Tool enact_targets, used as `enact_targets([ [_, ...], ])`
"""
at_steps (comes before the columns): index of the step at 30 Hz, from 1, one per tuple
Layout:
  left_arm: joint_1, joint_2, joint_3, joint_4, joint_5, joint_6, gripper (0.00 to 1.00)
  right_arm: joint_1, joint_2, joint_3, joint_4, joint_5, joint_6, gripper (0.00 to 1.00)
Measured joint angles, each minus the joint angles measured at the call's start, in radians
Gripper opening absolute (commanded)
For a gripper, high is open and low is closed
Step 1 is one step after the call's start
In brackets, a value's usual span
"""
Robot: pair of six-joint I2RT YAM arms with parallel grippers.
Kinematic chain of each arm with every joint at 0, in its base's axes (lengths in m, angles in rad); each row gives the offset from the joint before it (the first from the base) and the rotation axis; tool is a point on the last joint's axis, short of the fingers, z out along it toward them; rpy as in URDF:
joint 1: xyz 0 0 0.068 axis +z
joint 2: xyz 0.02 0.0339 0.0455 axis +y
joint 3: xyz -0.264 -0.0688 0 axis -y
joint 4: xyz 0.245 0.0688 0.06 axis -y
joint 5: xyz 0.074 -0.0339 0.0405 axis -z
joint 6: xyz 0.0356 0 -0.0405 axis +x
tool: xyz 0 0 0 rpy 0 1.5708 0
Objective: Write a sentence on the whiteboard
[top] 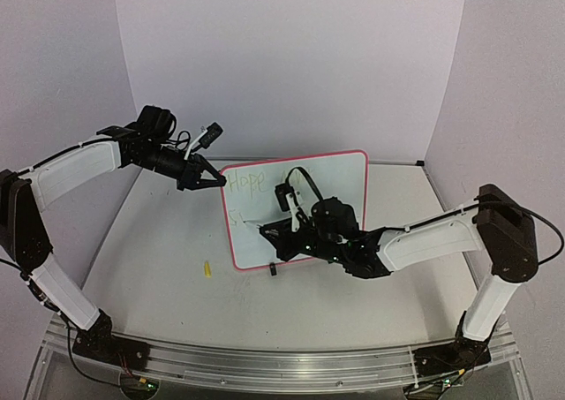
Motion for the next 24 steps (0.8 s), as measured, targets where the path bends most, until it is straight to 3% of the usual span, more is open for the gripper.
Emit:
enact_targets([
  [24, 0.0, 0.0, 0.0, 0.001, -0.001, 0.0, 0.0, 0.002, -0.025, 0.044, -0.044, 0.036, -0.073, 0.0],
])
